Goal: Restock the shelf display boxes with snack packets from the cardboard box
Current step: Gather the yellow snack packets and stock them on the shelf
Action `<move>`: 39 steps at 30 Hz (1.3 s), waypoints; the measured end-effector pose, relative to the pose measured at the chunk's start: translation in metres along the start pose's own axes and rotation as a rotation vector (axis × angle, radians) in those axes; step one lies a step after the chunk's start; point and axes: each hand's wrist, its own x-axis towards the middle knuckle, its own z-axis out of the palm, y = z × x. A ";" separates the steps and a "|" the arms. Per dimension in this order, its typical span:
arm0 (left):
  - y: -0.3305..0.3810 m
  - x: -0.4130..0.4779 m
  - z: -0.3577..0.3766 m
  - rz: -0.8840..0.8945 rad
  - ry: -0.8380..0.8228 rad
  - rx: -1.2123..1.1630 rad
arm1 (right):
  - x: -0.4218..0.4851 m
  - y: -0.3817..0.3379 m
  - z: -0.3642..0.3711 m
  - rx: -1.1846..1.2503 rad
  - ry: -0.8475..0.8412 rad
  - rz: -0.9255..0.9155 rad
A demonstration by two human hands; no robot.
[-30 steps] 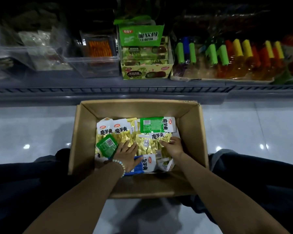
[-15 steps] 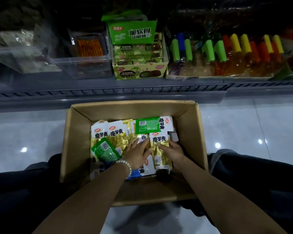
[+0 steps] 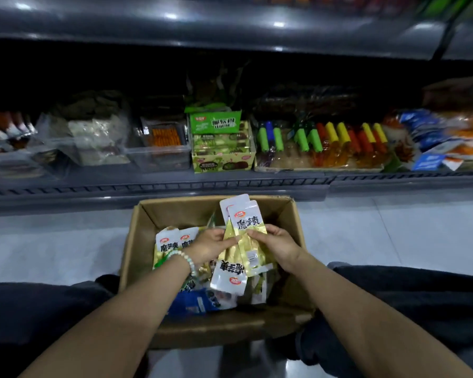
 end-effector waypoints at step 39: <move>0.148 -0.119 -0.111 0.253 -0.022 -0.190 | -0.142 -0.223 -0.001 -0.452 -0.304 -0.351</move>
